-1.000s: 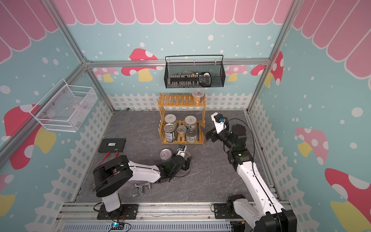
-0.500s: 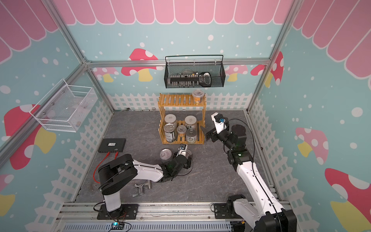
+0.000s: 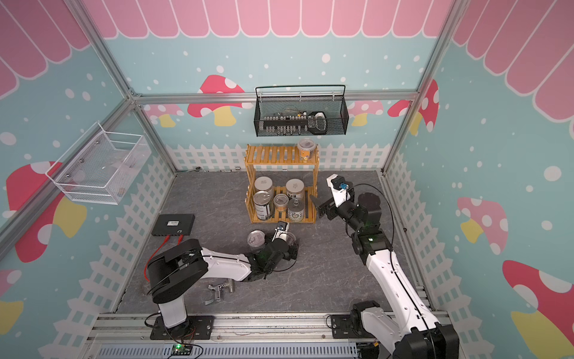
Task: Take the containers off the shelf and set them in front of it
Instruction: 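Place the container at the center of the board, then pick up a container from the shelf.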
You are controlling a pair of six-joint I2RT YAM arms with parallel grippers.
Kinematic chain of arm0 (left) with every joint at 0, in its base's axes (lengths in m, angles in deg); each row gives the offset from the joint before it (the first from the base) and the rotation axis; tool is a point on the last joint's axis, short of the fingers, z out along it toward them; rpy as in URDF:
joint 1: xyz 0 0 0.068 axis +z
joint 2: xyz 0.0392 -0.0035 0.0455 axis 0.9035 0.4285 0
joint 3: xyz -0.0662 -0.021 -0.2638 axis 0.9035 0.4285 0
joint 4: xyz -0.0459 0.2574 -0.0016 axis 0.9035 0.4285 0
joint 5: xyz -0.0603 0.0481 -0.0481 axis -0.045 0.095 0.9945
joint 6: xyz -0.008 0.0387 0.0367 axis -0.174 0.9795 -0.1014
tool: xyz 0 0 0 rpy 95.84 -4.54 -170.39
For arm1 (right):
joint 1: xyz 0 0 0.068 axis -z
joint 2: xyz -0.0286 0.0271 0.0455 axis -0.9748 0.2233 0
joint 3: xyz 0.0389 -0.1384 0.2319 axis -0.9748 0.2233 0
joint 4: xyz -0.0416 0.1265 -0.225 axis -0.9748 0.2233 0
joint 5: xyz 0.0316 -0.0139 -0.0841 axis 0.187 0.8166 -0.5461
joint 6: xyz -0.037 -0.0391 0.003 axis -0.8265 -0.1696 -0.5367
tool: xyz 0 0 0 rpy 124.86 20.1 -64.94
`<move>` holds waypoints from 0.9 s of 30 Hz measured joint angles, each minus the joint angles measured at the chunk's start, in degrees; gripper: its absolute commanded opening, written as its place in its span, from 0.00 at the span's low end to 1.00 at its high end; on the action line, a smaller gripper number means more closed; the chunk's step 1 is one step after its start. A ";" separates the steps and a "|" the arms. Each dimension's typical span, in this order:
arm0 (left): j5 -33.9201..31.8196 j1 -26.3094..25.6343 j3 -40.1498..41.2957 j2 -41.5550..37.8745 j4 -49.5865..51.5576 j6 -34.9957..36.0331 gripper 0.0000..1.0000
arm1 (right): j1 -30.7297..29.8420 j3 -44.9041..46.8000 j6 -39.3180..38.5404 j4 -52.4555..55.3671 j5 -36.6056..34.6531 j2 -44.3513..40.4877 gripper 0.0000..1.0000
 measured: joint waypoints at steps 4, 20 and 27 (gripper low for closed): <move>0.00 0.00 0.02 -5.88 2.36 0.26 0.99 | 0.00 -0.57 0.35 -0.02 1.27 0.59 0.99; 13.18 10.29 -3.43 -26.01 13.00 9.09 0.99 | 0.00 -20.24 4.22 -3.28 -2.69 17.44 0.99; 27.61 19.87 -7.13 -28.76 14.84 10.80 0.99 | 0.00 -30.58 7.17 -3.41 -2.60 27.76 0.99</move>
